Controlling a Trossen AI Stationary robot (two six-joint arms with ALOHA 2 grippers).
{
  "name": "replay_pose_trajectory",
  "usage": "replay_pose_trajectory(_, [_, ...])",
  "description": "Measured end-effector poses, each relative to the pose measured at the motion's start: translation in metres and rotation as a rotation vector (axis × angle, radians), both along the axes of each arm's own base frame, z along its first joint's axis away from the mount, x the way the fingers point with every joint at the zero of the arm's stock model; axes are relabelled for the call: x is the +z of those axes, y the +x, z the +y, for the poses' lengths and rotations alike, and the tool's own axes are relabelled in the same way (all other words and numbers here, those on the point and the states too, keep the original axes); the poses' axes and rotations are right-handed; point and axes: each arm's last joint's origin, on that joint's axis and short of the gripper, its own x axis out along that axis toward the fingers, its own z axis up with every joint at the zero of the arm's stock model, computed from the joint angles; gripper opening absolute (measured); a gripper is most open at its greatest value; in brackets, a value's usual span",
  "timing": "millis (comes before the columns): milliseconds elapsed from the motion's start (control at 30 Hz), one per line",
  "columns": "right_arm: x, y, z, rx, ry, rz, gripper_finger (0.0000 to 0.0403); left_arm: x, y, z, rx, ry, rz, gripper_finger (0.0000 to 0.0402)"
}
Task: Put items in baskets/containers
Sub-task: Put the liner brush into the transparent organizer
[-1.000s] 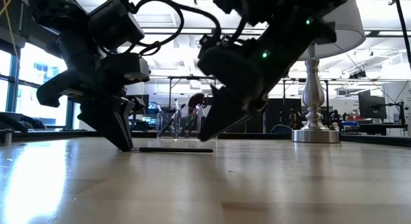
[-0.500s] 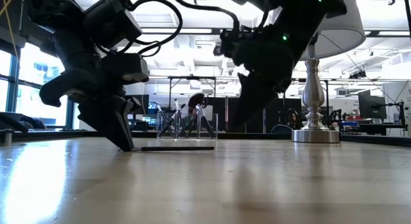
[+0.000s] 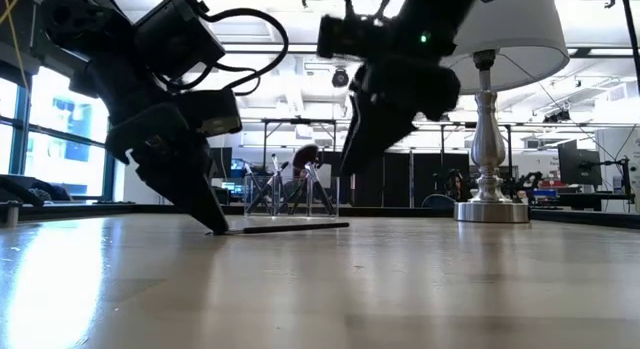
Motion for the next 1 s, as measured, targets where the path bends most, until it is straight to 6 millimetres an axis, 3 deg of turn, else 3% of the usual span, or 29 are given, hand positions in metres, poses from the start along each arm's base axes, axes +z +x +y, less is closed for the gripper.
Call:
replay_pose_trajectory(233, [-0.023, 0.015, 0.006, 0.086, -0.037, 0.084, 0.0181, -0.005, 0.005, 0.0, 0.05, -0.035, -0.025, 0.0001])
replay_pose_trajectory(400, [-0.039, 0.026, 0.005, 0.047, -0.123, 0.101, 0.0181, -0.011, 0.009, -0.002, 0.061, -0.086, -0.035, 0.0001])
replay_pose_trajectory(633, [-0.049, 0.03, -0.002, 0.028, -0.007, 0.136, 0.0181, -0.012, 0.01, -0.002, 0.059, -0.092, -0.037, 0.0001])
replay_pose_trajectory(833, [-0.051, 0.033, -0.024, 0.013, 0.15, 0.172, 0.0179, -0.01, 0.013, -0.003, 0.013, -0.071, -0.087, 0.0001])
replay_pose_trajectory(1000, [-0.053, 0.035, -0.038, -0.008, 0.262, 0.191, 0.015, -0.009, 0.014, -0.003, -0.013, -0.056, -0.1, 0.0001])
